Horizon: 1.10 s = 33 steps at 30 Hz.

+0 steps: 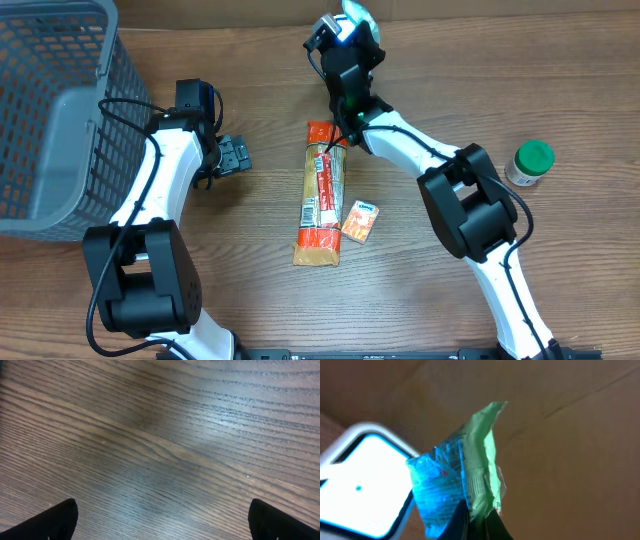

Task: Scan the item barcode
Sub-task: 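Hold the wipes pack in front of the white scanner, then carry the wipes pack right and lower it onto the table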

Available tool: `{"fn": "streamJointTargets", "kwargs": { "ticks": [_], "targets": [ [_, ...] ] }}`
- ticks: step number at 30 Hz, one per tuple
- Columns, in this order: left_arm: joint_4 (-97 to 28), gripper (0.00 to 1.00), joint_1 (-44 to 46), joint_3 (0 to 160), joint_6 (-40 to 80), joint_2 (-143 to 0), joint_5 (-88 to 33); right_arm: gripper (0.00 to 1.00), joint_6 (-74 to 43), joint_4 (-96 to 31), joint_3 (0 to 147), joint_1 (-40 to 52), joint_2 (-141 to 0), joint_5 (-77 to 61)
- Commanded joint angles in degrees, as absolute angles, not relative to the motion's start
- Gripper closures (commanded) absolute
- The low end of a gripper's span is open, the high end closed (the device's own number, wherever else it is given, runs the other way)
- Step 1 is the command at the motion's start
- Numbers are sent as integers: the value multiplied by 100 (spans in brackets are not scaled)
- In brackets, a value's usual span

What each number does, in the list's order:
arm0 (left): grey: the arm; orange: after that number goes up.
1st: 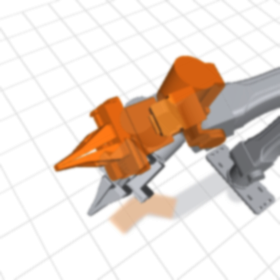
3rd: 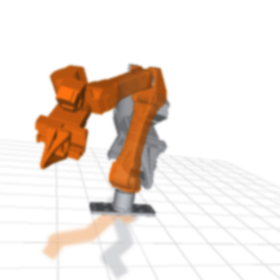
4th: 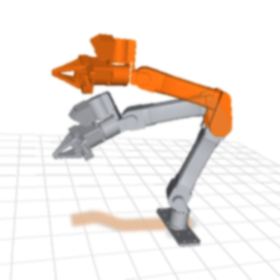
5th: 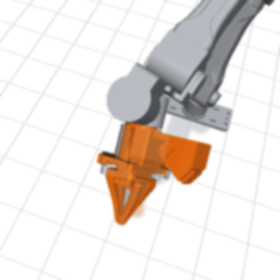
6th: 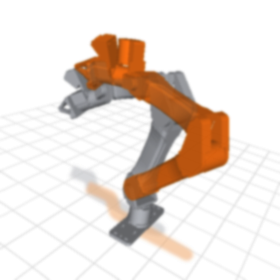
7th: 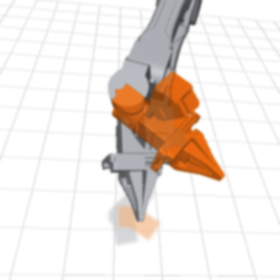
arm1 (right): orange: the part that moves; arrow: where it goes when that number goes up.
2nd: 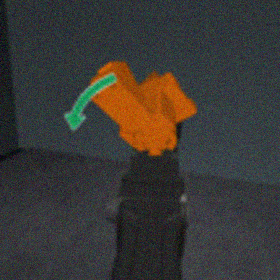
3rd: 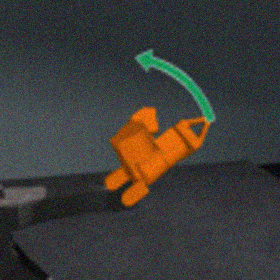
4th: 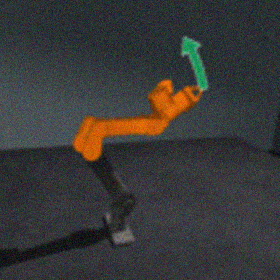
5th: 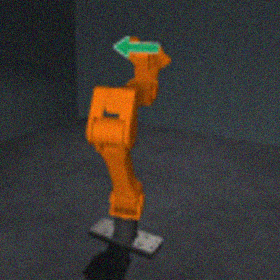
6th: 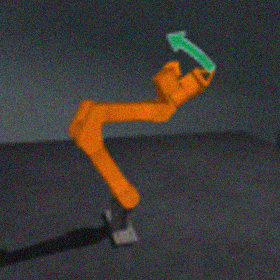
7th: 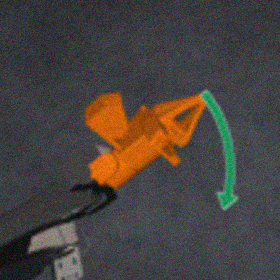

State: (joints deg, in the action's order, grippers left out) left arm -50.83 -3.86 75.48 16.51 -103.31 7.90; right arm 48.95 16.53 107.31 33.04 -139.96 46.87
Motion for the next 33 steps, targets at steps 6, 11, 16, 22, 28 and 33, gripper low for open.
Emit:
{"fn": "streamJointTargets", "kwargs": {
  "ticks": [6,11,16,22,28,33],
  "targets": [
    [-5074,0,-412,7544,1627,-10309,744,97,2268,-1286,10807,3229,-11915,4329],
    [-5074,0,-412,7544,1627,-10309,744,97,1417,-4329,10807,3011,-11015,3022],
    [-5074,0,-412,7544,1627,-10309,744,96,676,-7098,10787,2554,-10833,1201],
    [-5074,0,-412,7544,1627,-10309,744,96,403,-8180,9867,1966,-10871,635],
    [-5074,0,-412,7544,1627,-10309,744,96,403,-7544,8842,1634,-10871,972],
    [-5074,0,-412,7544,1627,-10309,744,19,346,-6884,8554,1461,-10873,1151]
  ]
}}
